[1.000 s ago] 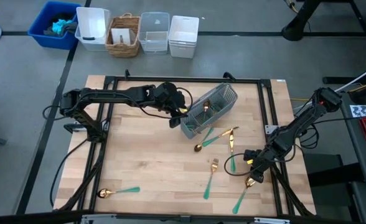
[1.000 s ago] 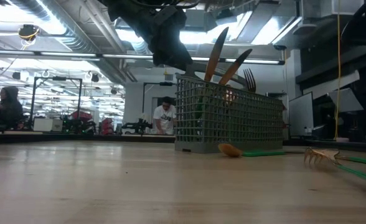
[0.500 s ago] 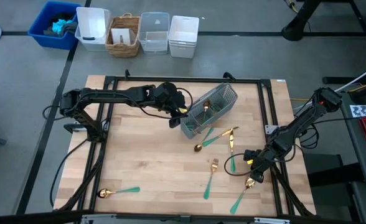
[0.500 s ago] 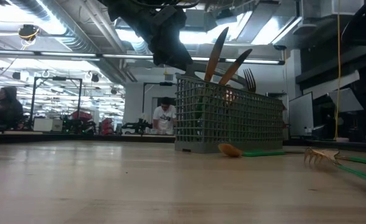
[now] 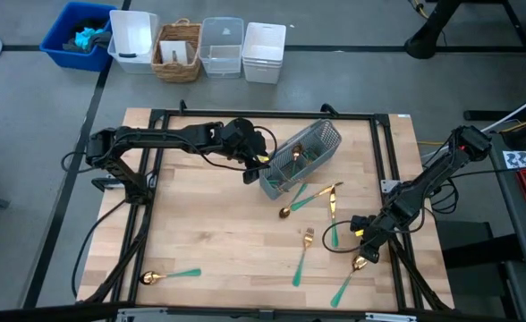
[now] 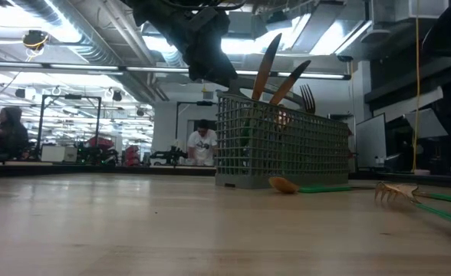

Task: Sort silverware
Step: Put the bottom left spoon into the basket

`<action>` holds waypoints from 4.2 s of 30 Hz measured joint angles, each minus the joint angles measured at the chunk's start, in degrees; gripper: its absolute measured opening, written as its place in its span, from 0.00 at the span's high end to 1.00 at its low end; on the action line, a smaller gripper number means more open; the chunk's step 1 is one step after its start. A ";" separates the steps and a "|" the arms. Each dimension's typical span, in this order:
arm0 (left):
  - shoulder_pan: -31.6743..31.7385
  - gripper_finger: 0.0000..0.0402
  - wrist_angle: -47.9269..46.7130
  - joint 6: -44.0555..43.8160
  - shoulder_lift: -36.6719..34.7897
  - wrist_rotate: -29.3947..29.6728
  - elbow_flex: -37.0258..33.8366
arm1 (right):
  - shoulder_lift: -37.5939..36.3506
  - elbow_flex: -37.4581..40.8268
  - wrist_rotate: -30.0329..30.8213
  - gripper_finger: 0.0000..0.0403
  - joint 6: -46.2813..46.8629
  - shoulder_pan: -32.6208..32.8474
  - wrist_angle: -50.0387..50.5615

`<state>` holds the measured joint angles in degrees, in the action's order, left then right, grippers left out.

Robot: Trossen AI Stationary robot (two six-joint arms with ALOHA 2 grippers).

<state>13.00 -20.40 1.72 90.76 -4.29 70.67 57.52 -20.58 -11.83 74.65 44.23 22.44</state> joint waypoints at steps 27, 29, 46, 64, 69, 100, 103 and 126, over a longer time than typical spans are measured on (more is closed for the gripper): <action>0.00 0.53 -0.20 0.80 0.00 0.00 0.00 | 0.00 2.27 -1.32 0.90 -4.44 0.07 -3.52; 0.00 0.53 -0.21 1.33 0.00 0.00 0.01 | 0.00 2.27 -1.36 0.95 -4.47 0.07 -3.54; 1.05 0.53 -11.96 2.11 -6.98 -0.02 0.04 | -0.04 2.27 10.66 0.99 -6.13 0.00 -6.08; 1.00 0.53 -6.39 -6.32 -15.19 -0.17 -14.11 | 0.00 -11.31 21.70 1.00 -17.33 -0.07 13.18; 1.00 0.53 -2.44 -6.49 -17.72 -0.19 -16.78 | 0.00 -21.40 28.40 1.00 -20.92 -0.07 26.48; 0.89 0.53 0.16 -6.23 -17.68 -0.15 -16.85 | 0.97 -52.02 87.84 1.00 -89.14 -5.66 47.92; 0.89 0.53 0.24 -6.23 -17.68 -0.15 -16.85 | 2.67 -52.02 85.73 1.00 -94.21 -10.47 47.47; -0.27 0.53 -0.17 -7.06 -17.66 -0.10 -16.85 | 19.25 -52.02 56.79 0.97 -126.18 -31.99 24.14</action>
<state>12.73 -20.58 -5.35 73.10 -4.39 53.82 76.77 -72.60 44.97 -51.53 12.23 46.57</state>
